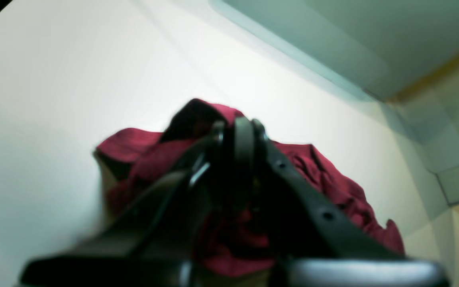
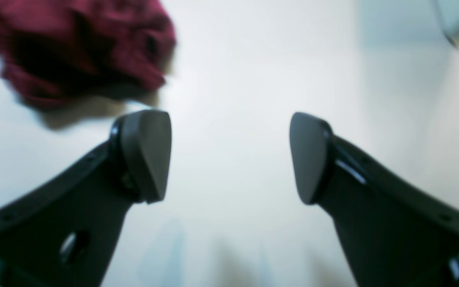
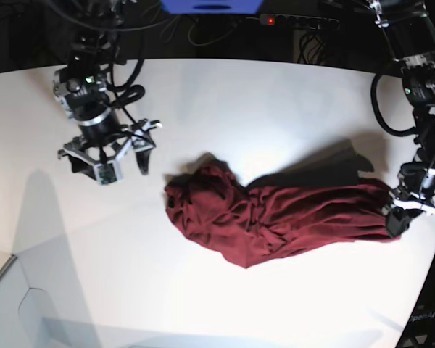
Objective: Layout the t-shirt on the table in an organized manner, then fold the t-shirt properly
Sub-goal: 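Grasp the opposite end with the right gripper and stretch the shirt lengthwise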
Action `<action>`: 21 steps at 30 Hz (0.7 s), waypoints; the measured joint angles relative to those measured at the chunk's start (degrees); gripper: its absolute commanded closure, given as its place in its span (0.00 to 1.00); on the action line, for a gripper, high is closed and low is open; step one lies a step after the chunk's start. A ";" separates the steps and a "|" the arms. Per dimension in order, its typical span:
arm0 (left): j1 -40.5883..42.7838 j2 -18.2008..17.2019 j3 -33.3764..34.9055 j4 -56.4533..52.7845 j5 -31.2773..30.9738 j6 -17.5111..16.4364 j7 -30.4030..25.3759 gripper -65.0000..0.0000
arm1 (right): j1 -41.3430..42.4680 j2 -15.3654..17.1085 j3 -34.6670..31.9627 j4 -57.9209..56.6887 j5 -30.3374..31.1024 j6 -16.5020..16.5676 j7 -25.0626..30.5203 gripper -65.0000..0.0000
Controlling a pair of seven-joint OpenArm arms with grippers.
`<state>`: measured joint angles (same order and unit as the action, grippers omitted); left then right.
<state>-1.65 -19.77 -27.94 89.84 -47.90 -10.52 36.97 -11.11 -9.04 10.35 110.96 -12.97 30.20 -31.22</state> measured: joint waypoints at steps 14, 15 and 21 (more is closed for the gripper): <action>4.98 2.99 -2.54 -2.51 0.22 -0.11 1.44 1.00 | 4.15 0.33 -21.77 -11.65 0.52 -0.59 0.04 0.28; 5.14 2.95 -2.43 -2.51 0.09 -0.13 1.38 1.00 | 5.44 0.31 -21.70 -12.61 0.70 -1.55 0.48 0.28; 6.99 3.06 -2.60 -2.54 0.26 -0.07 1.33 1.00 | 11.21 0.59 -21.29 -18.05 0.28 -4.11 0.28 0.28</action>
<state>5.34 -16.71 -30.55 87.31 -47.64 -10.59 38.30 0.10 -8.45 -10.94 92.90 -12.69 26.09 -30.94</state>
